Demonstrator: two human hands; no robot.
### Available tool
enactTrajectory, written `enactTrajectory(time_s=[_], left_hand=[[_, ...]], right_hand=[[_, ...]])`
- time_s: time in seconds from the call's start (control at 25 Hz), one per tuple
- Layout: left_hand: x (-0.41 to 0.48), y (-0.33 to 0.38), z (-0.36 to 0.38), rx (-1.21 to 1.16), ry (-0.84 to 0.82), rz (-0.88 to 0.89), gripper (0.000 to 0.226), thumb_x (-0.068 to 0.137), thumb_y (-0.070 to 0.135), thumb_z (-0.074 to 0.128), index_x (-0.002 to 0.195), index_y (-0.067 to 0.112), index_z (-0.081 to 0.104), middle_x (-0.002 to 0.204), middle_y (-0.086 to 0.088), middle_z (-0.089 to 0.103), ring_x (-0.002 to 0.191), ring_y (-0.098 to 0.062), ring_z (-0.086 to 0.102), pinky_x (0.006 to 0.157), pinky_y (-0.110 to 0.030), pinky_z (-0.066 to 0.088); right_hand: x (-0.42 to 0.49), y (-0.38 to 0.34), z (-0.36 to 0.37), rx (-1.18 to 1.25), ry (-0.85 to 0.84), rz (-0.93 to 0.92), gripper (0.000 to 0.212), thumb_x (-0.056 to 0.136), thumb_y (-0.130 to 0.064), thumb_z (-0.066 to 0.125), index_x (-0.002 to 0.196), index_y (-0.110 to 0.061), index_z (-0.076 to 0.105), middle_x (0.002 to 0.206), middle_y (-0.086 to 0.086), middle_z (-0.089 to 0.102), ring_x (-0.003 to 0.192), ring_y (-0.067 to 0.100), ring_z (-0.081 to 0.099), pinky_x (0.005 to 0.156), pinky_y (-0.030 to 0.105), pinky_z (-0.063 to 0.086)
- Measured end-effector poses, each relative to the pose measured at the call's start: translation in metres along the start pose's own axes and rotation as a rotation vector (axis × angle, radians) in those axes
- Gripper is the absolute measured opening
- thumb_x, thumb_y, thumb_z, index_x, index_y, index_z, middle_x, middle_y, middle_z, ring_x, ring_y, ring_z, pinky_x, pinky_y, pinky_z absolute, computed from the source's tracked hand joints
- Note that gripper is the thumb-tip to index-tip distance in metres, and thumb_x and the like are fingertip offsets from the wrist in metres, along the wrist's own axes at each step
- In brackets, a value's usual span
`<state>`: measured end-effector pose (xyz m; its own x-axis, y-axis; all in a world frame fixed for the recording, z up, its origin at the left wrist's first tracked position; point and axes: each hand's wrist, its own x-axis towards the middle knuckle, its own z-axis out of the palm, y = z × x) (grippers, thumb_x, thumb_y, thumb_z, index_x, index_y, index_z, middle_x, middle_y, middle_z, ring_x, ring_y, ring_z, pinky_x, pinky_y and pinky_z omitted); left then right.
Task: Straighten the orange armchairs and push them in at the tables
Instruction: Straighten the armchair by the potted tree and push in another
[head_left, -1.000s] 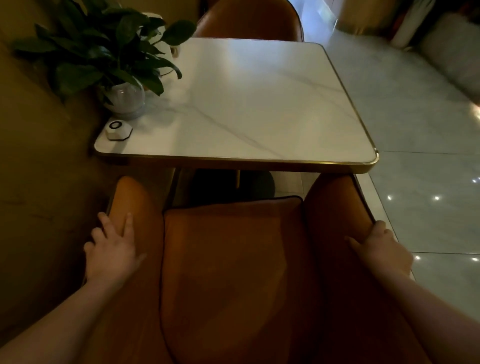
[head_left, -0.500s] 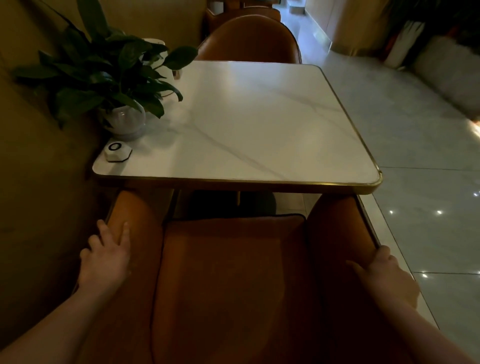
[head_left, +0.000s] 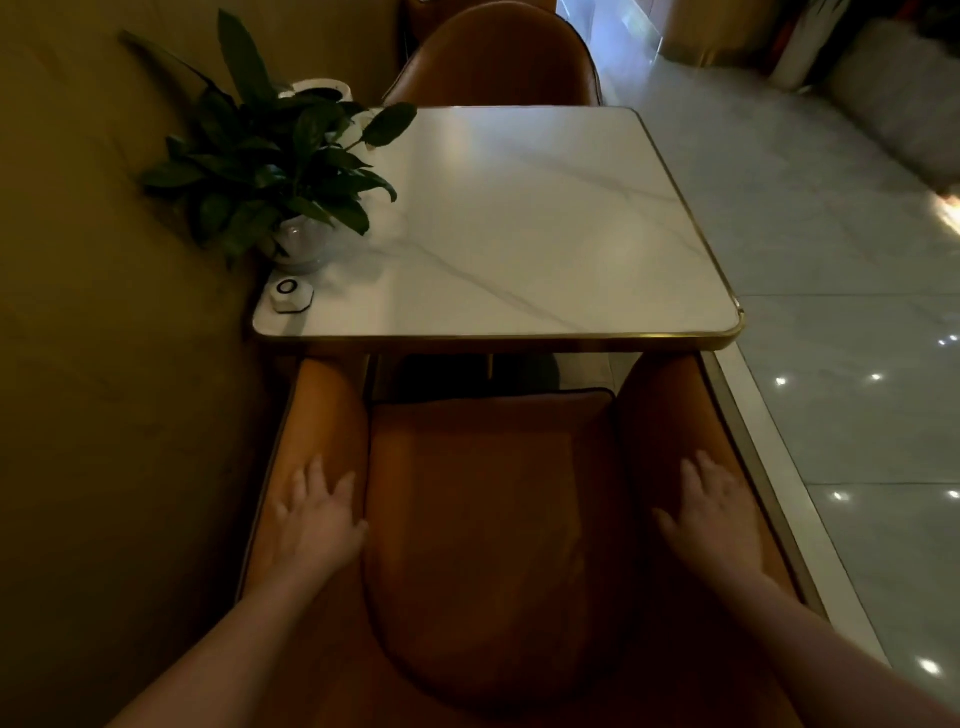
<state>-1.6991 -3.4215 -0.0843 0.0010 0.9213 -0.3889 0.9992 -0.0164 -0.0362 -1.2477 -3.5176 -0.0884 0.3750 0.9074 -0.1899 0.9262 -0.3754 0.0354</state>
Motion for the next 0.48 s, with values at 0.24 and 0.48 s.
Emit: enactTrajectory(time_s=[0.24,0.48], left_hand=[[-0.125,0.041,0.015,-0.199,-0.121,0.095,0.070,0.099,0.054,0.045,0.157,0.028,0.017,0.166,-0.010,0.011,0.150,-0.028,0.017,0.119,-0.049,0.023],[-0.217,0.060,0.034,-0.292,-0.137,0.127,0.067,0.100,0.055,0.038,0.157,0.028,0.017,0.161,-0.006,0.023,0.140,-0.024,0.035,0.110,-0.039,0.036]], right_hand=[[-0.133,-0.064,-0.002,0.258,-0.210,-0.183,0.066,0.094,-0.056,0.050,0.151,-0.025,0.033,0.160,-0.004,0.025,0.146,0.019,0.019,0.120,0.036,0.018],[-0.233,-0.090,-0.019,0.343,-0.233,-0.355,0.060,0.095,-0.061,0.040,0.146,-0.030,0.040,0.154,-0.014,0.033,0.140,0.009,0.026,0.112,0.025,0.024]])
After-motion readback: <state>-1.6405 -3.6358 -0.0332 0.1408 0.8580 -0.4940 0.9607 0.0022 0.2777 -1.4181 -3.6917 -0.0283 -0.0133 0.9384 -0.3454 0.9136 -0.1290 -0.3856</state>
